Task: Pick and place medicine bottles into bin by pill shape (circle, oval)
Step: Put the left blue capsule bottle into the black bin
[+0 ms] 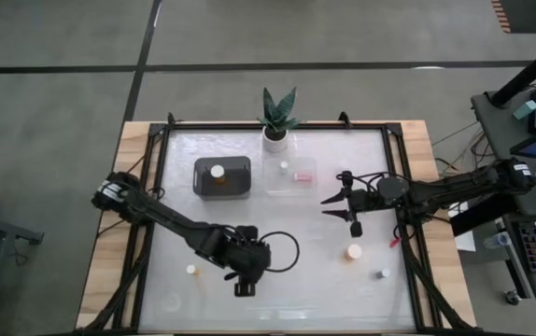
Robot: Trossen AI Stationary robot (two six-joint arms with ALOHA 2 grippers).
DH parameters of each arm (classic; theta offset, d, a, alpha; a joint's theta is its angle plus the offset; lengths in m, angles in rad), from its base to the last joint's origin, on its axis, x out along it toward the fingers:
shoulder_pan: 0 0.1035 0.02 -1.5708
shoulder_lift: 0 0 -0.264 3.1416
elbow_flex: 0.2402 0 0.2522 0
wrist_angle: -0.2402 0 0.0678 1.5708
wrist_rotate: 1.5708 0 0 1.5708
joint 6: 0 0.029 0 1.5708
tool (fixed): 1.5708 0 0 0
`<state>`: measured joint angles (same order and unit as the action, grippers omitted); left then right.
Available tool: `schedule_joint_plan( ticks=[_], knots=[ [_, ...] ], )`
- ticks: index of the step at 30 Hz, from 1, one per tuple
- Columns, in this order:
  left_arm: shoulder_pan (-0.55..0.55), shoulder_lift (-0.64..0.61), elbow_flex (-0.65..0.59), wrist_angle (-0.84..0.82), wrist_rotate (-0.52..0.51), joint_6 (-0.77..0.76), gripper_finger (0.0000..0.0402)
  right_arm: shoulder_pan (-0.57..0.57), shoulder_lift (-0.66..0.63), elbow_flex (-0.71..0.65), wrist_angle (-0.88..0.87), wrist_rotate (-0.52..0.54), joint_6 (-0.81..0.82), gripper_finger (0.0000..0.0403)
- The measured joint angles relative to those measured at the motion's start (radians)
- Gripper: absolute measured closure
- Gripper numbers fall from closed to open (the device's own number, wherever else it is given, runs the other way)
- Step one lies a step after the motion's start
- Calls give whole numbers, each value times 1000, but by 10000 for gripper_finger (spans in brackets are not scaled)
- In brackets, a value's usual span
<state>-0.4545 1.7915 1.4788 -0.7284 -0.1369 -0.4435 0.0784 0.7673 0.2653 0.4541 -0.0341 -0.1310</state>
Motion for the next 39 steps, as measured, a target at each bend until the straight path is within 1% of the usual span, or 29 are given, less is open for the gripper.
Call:
schedule_joint_plan(
  ticks=[3, 7, 10, 18, 33, 36, 39],
  knots=[
    [0, 17, 0, -6, 13, -23, 160, 2, 0, -2, 0, 0, 3, 292],
    [1, 20, -9, -13, 14, -23, 119, 2, 0, -2, 0, 0, 3, 293],
    [1, 43, -16, -14, 11, -22, 102, 2, 0, -2, 0, 0, 3, 294],
    [3, 111, -17, -1, -10, -18, 101, 2, 0, -2, 0, 0, 12, 296],
    [3, 116, -35, 5, -51, -22, 101, 2, 1, -2, -1, 0, 19, 298],
    [3, 116, -36, 7, -52, -22, 111, 2, 1, -2, -1, 0, 19, 298],
    [3, 116, -45, 16, -52, -23, 135, 2, 1, -2, -1, 0, 19, 298]
  ],
)
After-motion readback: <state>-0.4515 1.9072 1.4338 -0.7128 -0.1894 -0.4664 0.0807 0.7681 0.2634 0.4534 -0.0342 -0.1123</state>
